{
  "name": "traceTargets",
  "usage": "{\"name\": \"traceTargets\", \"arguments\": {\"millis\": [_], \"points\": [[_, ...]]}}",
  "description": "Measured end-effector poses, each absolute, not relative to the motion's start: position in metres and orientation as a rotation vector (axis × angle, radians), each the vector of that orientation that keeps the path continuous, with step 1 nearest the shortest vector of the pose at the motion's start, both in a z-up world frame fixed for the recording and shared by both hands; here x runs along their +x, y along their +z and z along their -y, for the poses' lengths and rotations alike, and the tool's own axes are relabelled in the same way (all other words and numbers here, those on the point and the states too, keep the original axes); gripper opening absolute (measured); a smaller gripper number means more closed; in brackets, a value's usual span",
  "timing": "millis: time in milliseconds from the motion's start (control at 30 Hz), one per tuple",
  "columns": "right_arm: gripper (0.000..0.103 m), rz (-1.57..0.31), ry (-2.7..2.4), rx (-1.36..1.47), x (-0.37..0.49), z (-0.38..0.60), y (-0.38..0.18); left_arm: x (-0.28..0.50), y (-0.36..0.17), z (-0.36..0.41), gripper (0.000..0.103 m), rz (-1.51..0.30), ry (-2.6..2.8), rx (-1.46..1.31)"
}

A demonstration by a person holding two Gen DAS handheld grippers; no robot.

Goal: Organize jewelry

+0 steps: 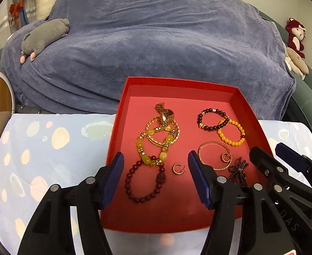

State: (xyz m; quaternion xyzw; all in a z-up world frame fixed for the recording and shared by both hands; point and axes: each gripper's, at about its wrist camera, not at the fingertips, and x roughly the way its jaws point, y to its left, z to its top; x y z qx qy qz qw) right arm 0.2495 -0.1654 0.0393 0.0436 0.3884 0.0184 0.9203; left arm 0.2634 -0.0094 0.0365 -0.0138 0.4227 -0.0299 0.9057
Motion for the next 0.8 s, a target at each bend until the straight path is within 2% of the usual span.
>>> {"name": "traceTargets", "arguments": {"millis": [33,100,167,300,433,600,800], "points": [[0.063,-0.785,0.037,0.094,0.241,0.166,0.049,0.258,0.045,0.007,0.067,-0.867,-0.042,-0.023],[0.069,-0.755,0.036,0.097,0.223,0.168,0.068,0.244,0.060,0.004,0.069,-0.859,-0.034,-0.031],[0.070,-0.734,0.033,0.115,0.204,0.171,0.085,0.225,0.075,0.002,0.074,-0.845,-0.039,-0.035],[0.074,-0.729,0.044,0.168,0.165,0.182,0.105,0.183,0.094,0.007,0.074,-0.829,-0.057,0.006],[0.095,-0.672,-0.005,0.177,0.111,0.193,0.110,0.137,0.108,0.011,0.085,-0.772,-0.054,0.025],[0.096,-0.679,-0.055,0.205,0.068,0.203,0.097,0.092,0.111,0.009,0.085,-0.717,-0.068,-0.020],[0.096,-0.662,-0.027,0.138,0.043,0.200,0.094,0.072,0.104,-0.001,0.085,-0.719,-0.023,-0.101]]}}
